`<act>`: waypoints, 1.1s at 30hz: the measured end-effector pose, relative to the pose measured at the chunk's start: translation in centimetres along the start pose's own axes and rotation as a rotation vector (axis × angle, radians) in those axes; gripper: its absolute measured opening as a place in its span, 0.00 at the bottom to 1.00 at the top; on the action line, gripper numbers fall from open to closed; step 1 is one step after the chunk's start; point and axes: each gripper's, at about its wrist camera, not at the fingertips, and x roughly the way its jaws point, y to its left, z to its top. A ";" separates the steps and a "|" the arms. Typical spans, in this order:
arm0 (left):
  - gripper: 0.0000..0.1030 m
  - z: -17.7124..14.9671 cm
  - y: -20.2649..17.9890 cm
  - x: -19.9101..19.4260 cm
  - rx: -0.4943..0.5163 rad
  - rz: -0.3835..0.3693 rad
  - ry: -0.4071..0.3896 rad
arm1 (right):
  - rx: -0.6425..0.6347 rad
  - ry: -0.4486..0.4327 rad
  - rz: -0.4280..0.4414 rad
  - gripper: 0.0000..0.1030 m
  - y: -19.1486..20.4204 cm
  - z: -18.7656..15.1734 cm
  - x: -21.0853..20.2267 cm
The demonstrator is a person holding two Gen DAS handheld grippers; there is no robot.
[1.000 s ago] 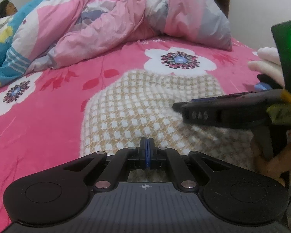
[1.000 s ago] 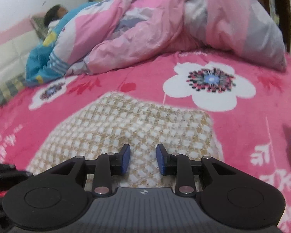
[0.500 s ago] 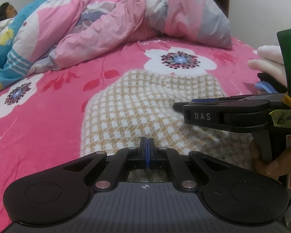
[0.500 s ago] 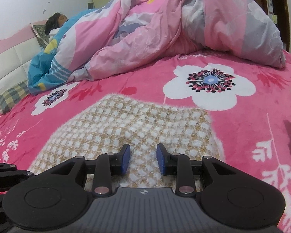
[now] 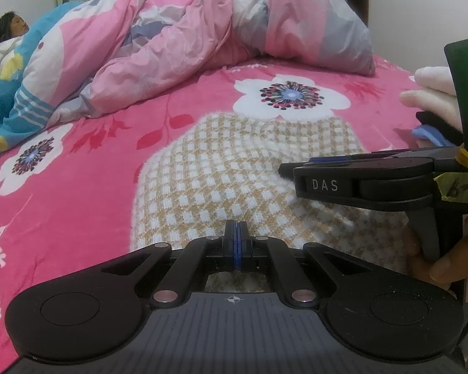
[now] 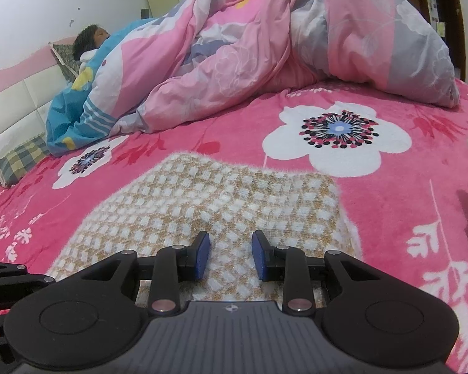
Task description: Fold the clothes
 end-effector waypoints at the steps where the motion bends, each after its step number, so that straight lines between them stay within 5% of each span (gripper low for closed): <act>1: 0.01 -0.1 0.0 0.0 0.000 0.000 -0.005 | 0.001 -0.002 0.000 0.30 0.0 0.0 0.0; 8: 0.01 -1.7 1.9 -1.2 -0.074 -0.085 -0.068 | 0.049 -0.058 0.006 0.31 -0.2 -1.4 -2.1; 14: 0.01 -5.2 2.6 -4.1 -0.036 -0.114 -0.151 | 0.095 -0.117 0.042 0.31 -0.2 -5.4 -7.4; 20: 0.01 -9.0 3.7 -7.5 -0.045 -0.153 -0.211 | -0.117 -0.216 -0.052 0.31 2.5 -12.2 -14.1; 29: 0.02 -11.5 3.9 -9.9 -0.042 -0.167 -0.214 | -0.037 -0.168 -0.026 0.36 2.0 -16.2 -17.9; 33: 0.07 -12.5 5.2 -11.1 -0.122 -0.209 -0.214 | -0.009 -0.140 -0.002 0.38 1.3 -17.1 -19.8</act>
